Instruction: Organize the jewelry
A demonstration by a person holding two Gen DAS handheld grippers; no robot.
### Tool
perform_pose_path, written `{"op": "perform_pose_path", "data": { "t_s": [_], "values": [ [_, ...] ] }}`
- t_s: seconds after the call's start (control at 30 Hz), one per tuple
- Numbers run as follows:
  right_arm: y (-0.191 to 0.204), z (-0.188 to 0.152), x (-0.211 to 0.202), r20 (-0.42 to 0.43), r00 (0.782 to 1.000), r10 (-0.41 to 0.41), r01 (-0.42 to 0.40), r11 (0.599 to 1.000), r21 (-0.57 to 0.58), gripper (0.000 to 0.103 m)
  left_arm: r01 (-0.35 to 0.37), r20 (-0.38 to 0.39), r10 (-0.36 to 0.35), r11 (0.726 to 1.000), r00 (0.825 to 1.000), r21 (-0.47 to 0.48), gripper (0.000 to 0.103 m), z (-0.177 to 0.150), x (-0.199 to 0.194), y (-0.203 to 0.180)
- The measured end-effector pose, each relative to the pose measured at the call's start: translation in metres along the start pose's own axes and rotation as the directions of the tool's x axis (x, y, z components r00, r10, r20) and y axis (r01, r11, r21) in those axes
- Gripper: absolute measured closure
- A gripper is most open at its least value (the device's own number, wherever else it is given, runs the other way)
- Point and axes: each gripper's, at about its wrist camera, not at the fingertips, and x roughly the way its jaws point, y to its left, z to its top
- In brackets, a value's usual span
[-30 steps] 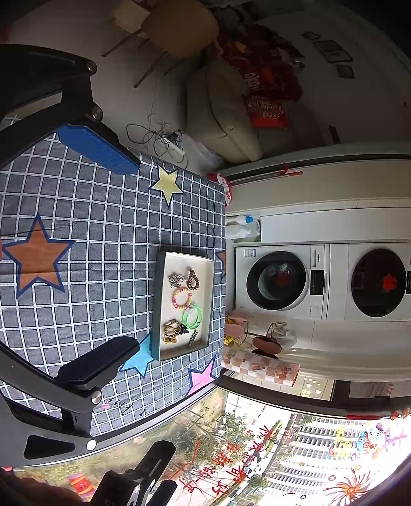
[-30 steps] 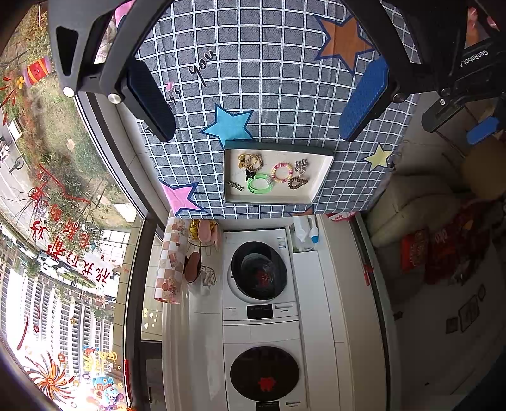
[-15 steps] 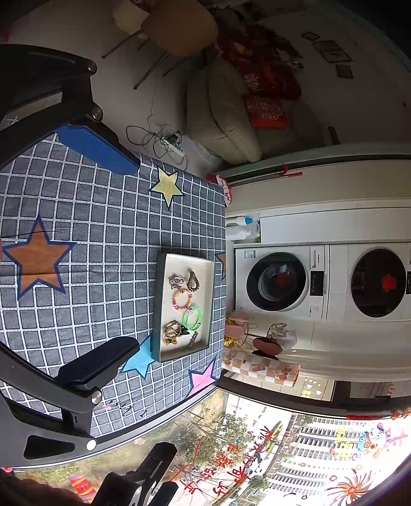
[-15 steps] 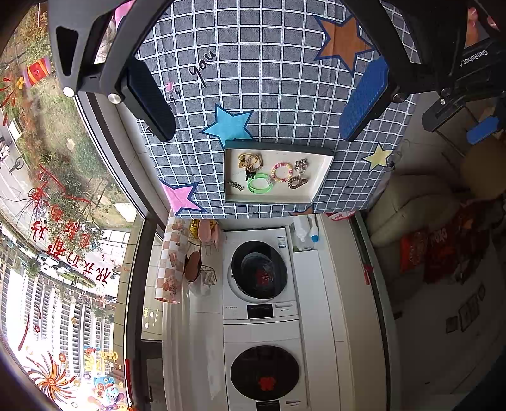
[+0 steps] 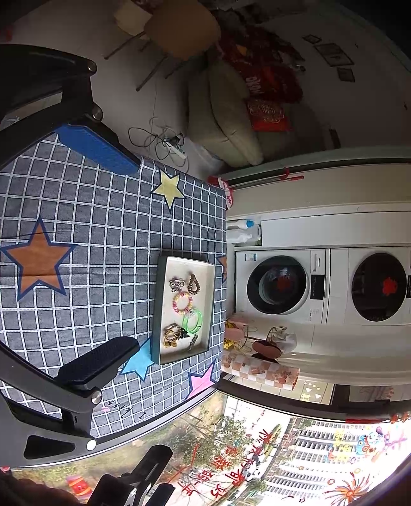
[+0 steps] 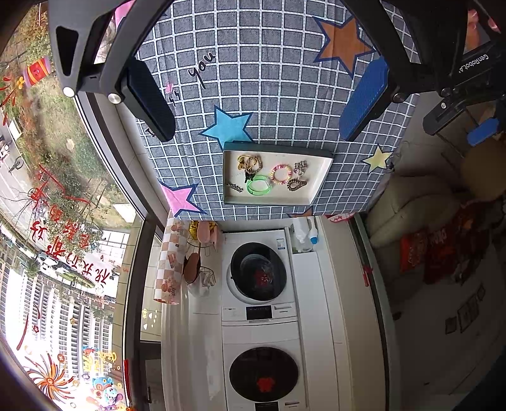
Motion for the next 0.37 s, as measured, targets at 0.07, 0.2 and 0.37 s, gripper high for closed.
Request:
{"op": "perform_pose_path", "data": {
  "t_s": [0.07, 0.2, 0.37],
  "values": [
    [0.0002, 0.0001, 0.0002, -0.001, 1.000, 0.001, -0.001, 1.000, 0.000, 0.000, 0.000, -0.001, 0.000, 1.000, 1.000, -0.001, 0.000, 0.0000, -0.0003, 0.0005],
    [0.0005, 0.0001, 0.0002, -0.001, 1.000, 0.000, 0.000, 1.000, 0.000, 0.000, 0.005, 0.002, -0.005, 1.000, 1.000, -0.008, 0.000, 0.0002, -0.0007, 0.0010],
    [0.0001, 0.0001, 0.0002, -0.001, 1.000, 0.001, -0.001, 1.000, 0.000, 0.000, 0.013, -0.001, -0.013, 1.000, 1.000, -0.005, 0.000, -0.0003, 0.0004, 0.0000]
  ]
}}
